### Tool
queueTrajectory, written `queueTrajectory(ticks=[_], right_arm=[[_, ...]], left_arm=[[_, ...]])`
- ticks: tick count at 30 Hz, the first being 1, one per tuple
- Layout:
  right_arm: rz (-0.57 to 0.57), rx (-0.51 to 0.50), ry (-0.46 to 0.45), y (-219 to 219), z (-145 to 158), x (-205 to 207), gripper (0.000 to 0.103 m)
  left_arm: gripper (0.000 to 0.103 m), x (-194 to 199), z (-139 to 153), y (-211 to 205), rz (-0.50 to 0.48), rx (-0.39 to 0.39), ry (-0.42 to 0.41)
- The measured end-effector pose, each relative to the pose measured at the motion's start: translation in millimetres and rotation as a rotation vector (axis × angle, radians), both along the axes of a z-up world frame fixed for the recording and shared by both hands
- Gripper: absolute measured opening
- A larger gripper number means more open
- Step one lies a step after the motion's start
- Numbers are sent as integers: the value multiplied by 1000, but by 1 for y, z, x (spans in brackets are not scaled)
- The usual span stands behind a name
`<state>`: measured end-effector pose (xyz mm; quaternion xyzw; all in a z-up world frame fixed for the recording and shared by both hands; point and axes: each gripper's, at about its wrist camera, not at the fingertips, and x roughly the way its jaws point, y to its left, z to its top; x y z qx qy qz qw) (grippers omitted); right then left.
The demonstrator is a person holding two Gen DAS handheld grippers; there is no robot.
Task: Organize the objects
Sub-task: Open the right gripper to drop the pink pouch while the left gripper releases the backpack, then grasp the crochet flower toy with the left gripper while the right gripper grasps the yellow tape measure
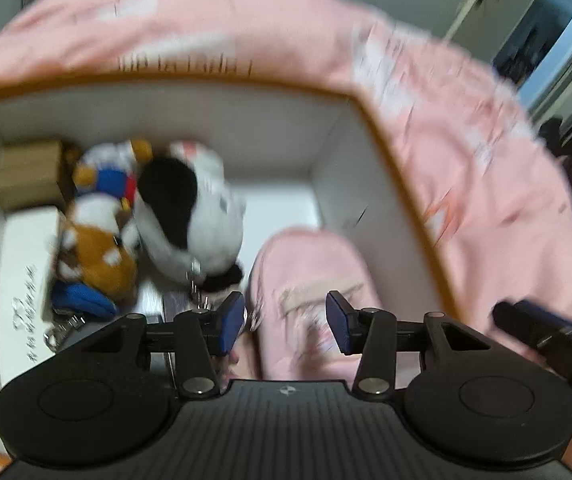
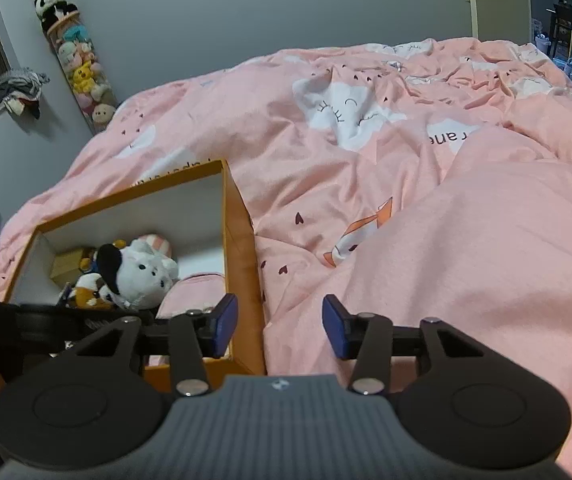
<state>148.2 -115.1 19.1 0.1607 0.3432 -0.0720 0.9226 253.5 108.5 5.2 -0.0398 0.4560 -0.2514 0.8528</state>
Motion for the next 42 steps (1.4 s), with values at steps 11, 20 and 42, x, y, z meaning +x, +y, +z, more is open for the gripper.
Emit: queueTrajectory(ticks=[11,20,42], right_arm=[[84,-16,-19,12,-6,-49,50],[203,-45,46,39,-47,-64,40],[261,-16,151,46,-85,-42,42]], left_arm=[[55,-87,44,39,-210,-94,-190],[55,-118,-21,28,-311,34,-135],[46,-115,-79,17,-332,72,-123]])
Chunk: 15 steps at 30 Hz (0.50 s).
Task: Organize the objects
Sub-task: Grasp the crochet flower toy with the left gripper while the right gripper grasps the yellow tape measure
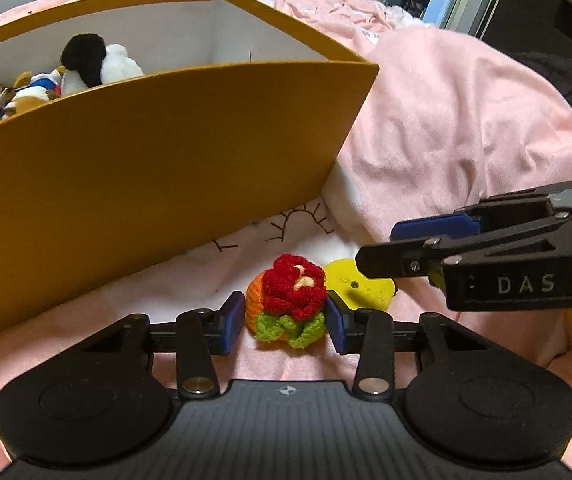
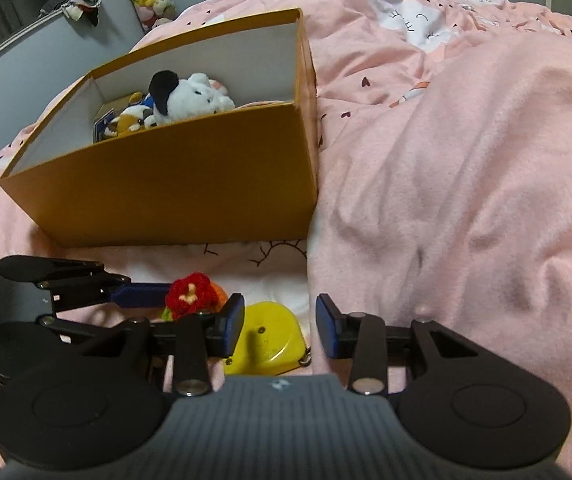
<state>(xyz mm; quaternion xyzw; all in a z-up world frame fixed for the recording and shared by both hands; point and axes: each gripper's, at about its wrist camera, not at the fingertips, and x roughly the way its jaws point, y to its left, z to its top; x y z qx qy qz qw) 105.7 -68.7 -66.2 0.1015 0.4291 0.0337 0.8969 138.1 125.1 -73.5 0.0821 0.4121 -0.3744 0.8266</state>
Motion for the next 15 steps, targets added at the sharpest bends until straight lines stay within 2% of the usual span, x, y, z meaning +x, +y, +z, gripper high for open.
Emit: queueTrajectory(ticks=[7,11,14,15], right_arm=[[73,-45,19,14,-3,2,43],[126,-109,44,26,-9,4,48],[126,-99,59,24,-12,6,49],[130,-100,66,25,-14,7,52]], left_arm=[[44,10,-1,14,45,-49,79],[44,16,-3,19,75,-78,123],[45,22,-5,23,95,-109,163],[47,23,-6,22,97,-112,165]])
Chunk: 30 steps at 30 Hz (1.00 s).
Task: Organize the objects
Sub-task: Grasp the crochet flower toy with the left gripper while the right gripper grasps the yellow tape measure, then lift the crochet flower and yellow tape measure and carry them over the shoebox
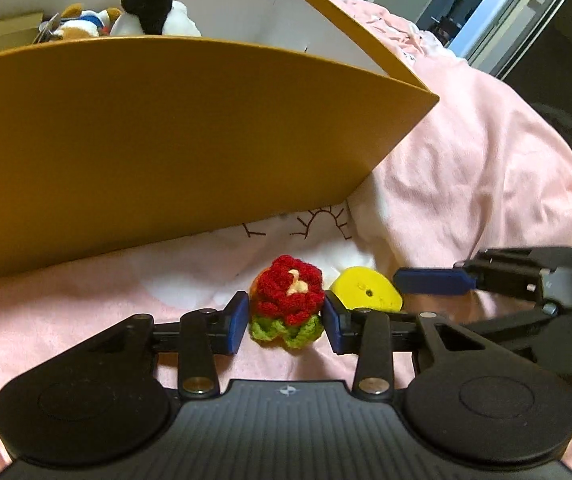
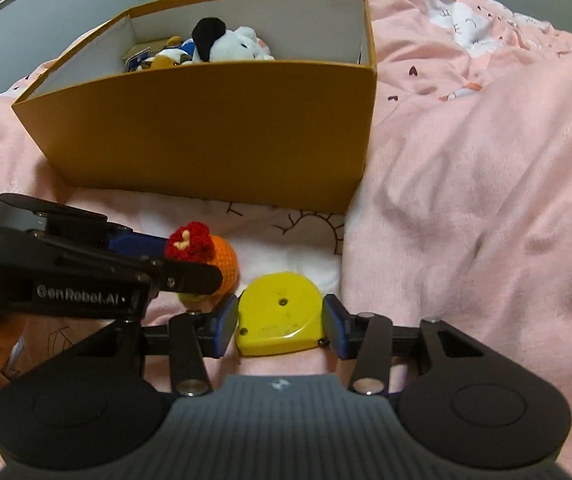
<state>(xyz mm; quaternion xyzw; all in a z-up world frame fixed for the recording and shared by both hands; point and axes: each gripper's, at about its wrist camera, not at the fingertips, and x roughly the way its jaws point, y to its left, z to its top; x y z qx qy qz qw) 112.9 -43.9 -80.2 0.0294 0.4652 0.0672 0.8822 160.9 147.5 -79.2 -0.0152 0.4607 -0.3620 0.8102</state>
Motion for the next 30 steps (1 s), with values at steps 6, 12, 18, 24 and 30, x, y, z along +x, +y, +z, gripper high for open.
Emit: queueTrajectory(ticks=[6,12,18,24,30], right_arm=[[30,-47,12,8,-6,5,58],[26,-40,31,8,-17,15,58],[7,21,45,-3,-21,21,56],[12,13,21,-3,-9,15,56],[52,-22,-95,-3,34,-6,56]], left_arm=[[48,3,-6,-3,2,-6,19],[46,3,-6,-1,-5,-10,19],[45,4,-5,5,1,-27,36],[45,-3,10,14,5,-41,24],[45,-15,49,27,0,-123,-1]])
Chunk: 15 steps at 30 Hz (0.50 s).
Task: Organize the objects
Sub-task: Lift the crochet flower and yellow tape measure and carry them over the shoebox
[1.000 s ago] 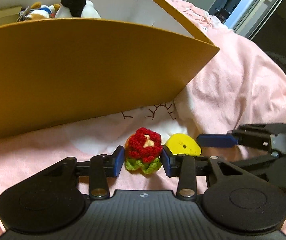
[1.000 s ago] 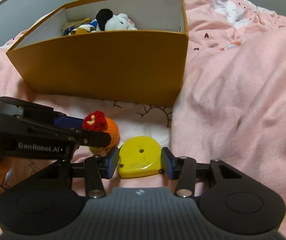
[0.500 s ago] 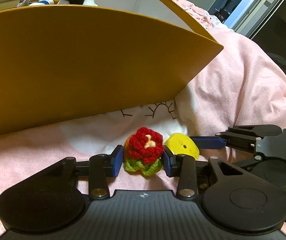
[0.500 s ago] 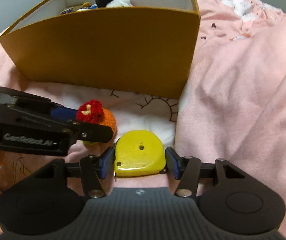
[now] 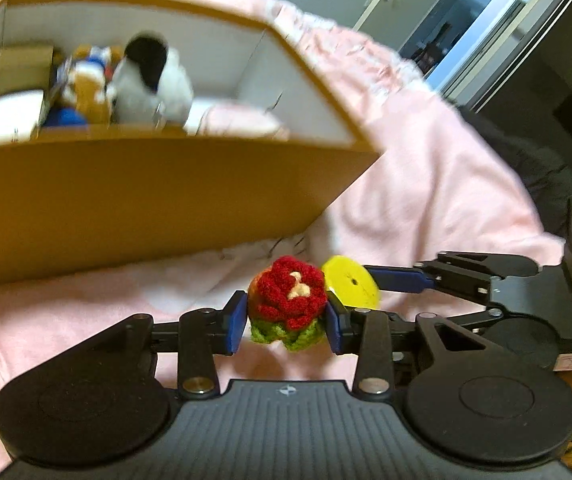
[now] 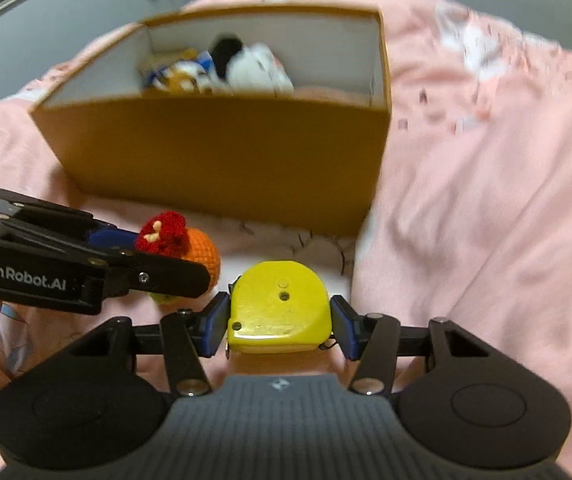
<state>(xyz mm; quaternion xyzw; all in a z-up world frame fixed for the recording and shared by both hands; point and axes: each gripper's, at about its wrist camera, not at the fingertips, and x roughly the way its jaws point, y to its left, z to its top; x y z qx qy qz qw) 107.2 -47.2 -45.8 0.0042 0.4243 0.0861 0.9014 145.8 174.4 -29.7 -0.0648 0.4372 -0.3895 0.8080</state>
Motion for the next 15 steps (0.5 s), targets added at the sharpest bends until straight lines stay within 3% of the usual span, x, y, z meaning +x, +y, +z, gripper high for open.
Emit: queueTrajectory(ticks=[9,15], right_arm=[[160,-122,-159,5,83,17,56],[251,-230,-162,10,93,87,56]], left_arm=[[45,25,77,15,41,-57,-90],[45,71,103,6,71,8,-141]])
